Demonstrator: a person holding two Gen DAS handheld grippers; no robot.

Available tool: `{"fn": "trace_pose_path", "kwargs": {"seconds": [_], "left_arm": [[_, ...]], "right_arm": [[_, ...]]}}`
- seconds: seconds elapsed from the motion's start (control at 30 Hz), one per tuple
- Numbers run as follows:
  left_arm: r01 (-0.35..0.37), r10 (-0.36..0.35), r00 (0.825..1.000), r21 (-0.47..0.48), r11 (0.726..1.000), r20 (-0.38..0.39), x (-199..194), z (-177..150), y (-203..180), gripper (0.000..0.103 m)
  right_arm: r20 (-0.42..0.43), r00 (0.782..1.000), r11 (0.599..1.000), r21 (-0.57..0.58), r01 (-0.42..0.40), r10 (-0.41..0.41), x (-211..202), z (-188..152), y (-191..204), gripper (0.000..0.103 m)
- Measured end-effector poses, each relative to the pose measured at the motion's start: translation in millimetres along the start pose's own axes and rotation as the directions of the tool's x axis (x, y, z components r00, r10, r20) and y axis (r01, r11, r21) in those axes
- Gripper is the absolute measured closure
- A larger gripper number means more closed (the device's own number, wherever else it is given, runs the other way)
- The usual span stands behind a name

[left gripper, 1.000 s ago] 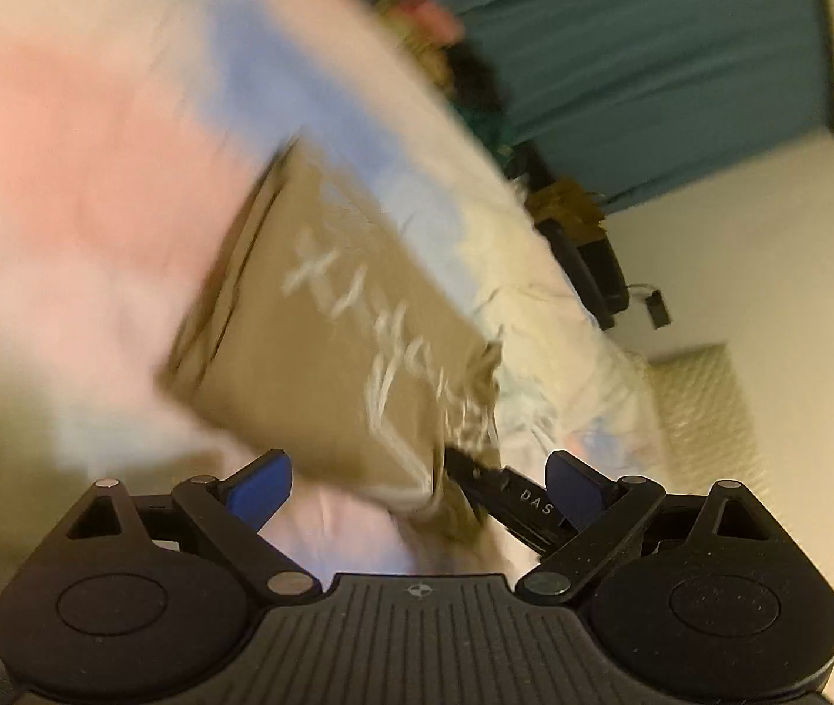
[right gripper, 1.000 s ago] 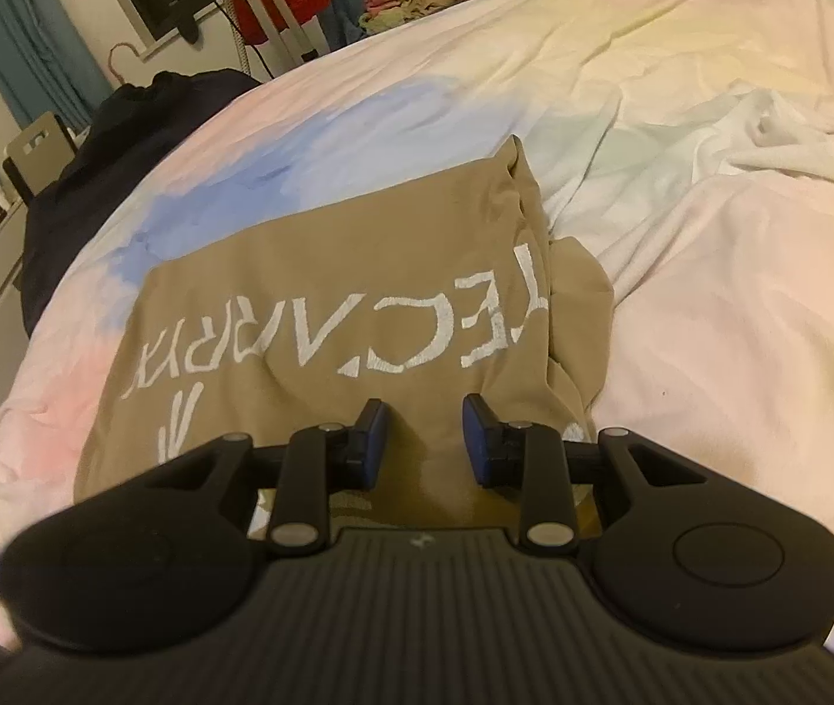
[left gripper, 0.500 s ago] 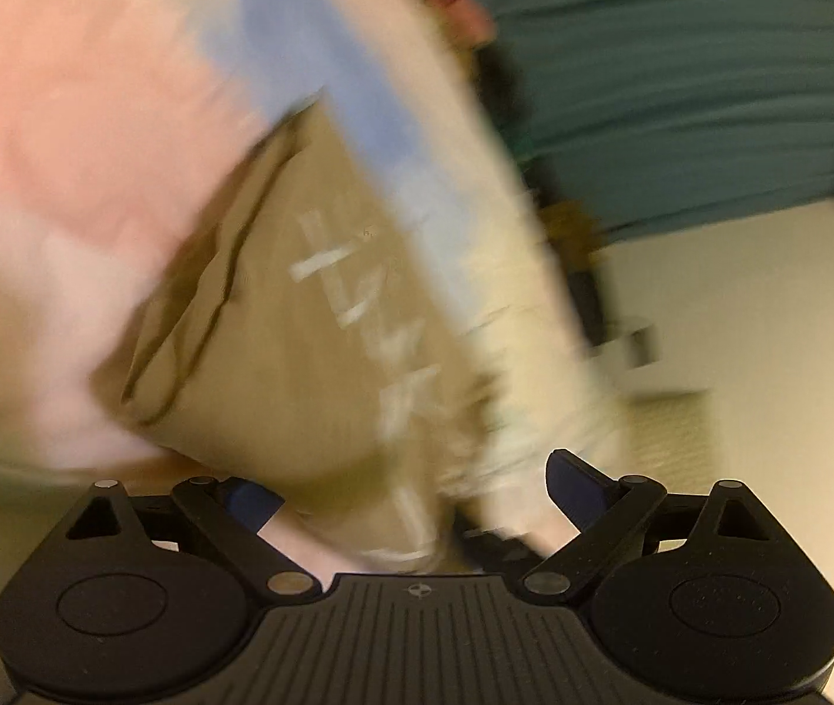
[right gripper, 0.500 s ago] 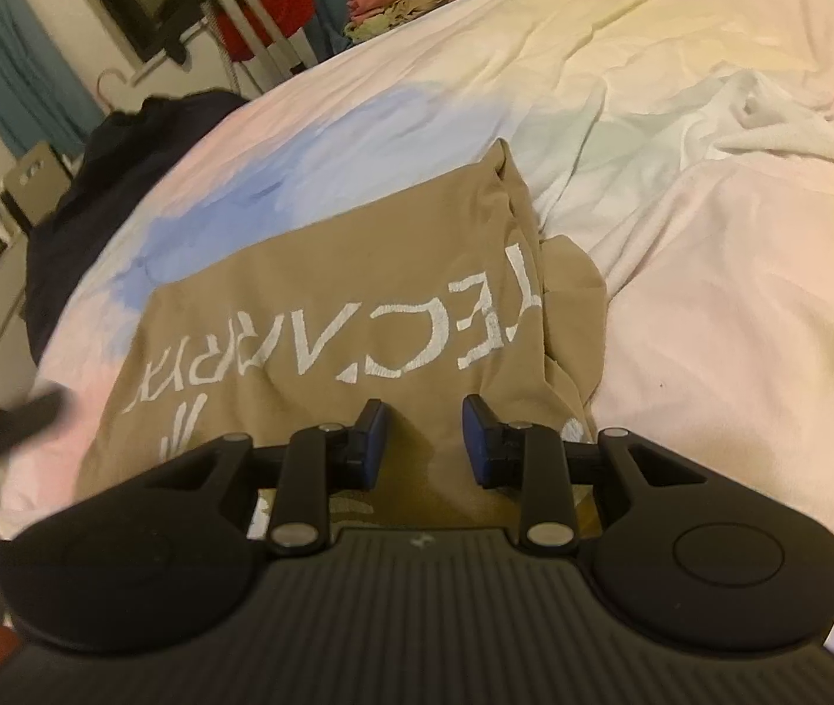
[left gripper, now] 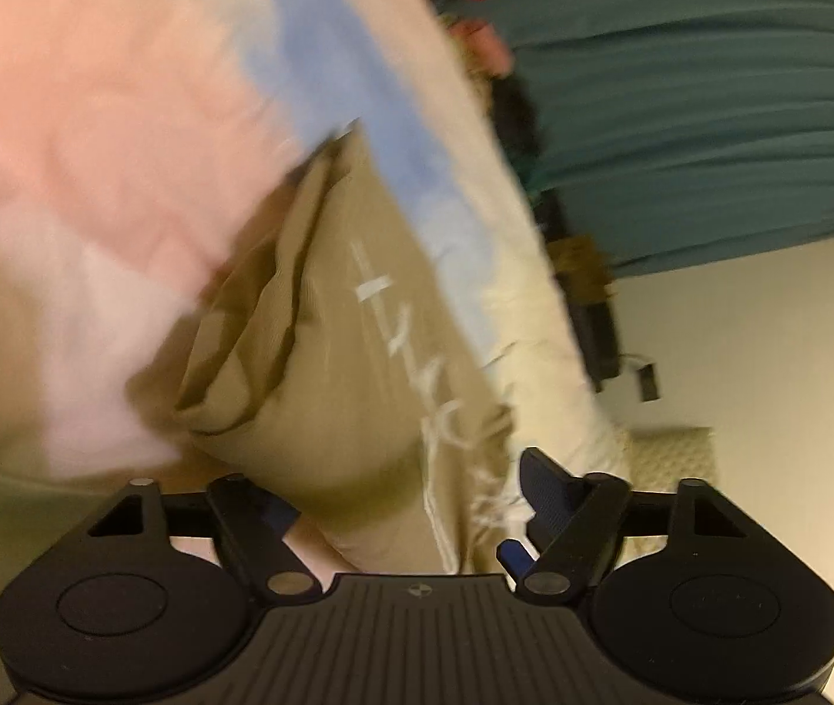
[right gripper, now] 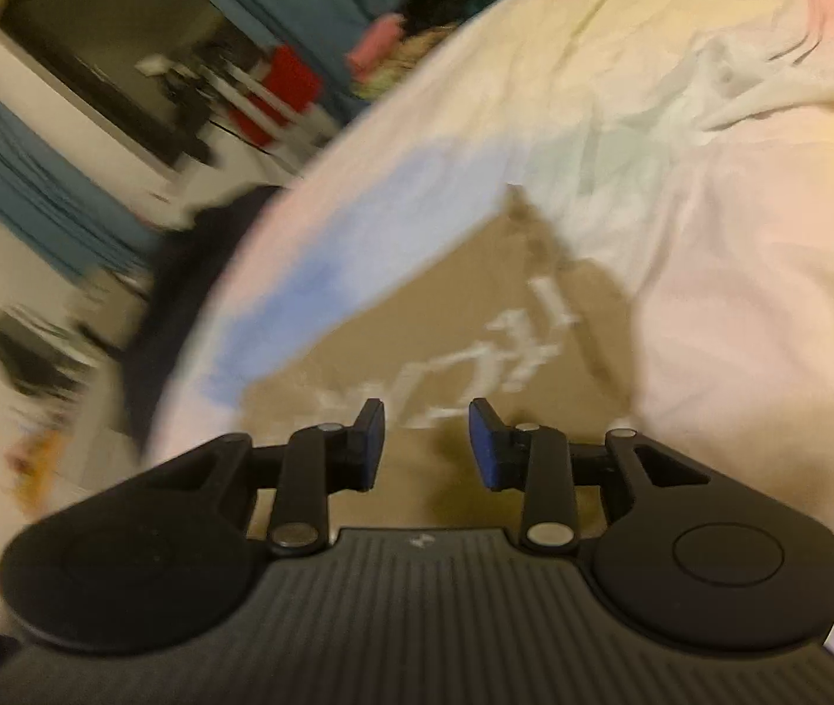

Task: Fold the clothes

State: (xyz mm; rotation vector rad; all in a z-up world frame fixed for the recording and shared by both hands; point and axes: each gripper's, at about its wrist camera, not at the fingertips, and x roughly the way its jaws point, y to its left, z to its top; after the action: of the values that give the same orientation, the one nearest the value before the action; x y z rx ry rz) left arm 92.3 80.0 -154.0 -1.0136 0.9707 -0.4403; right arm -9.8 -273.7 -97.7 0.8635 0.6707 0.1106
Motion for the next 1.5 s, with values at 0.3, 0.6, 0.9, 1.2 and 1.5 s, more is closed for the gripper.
{"fn": "trace_pose_path", "kwargs": {"seconds": [0.3,0.6,0.9,1.2,1.5], "left_arm": [[0.06,-0.059,0.996,-0.012,0.998,0.072,-15.2,10.8,7.5,0.078],[0.093,-0.096,0.985,0.024,0.995,0.144,-28.7,10.6,6.2,0.084],[0.087,-0.092,0.985,0.044,0.995,0.145,-28.4,13.0,0.4,0.084],[0.112,-0.115,0.986,0.031,0.993,0.124,-63.6,3.7,-30.9,0.084],[0.127,-0.123,0.989,0.04,0.991,-0.079,-22.6,9.9,-106.6,0.084]], "right_arm": [[-0.28,0.885,0.896,0.359,-0.263,0.372,46.8,-34.0,-1.1,0.008],[-0.087,0.984,0.839,0.537,-0.086,0.156,45.2,-34.0,-52.2,0.025],[0.007,1.0,0.848,0.531,0.006,-0.011,36.8,-28.3,-59.1,0.074],[0.117,0.993,0.921,0.385,-0.056,0.011,-21.2,-6.9,-15.9,0.079],[0.156,0.987,0.911,0.41,-0.038,-0.029,-93.3,38.3,-27.9,0.079]]}}
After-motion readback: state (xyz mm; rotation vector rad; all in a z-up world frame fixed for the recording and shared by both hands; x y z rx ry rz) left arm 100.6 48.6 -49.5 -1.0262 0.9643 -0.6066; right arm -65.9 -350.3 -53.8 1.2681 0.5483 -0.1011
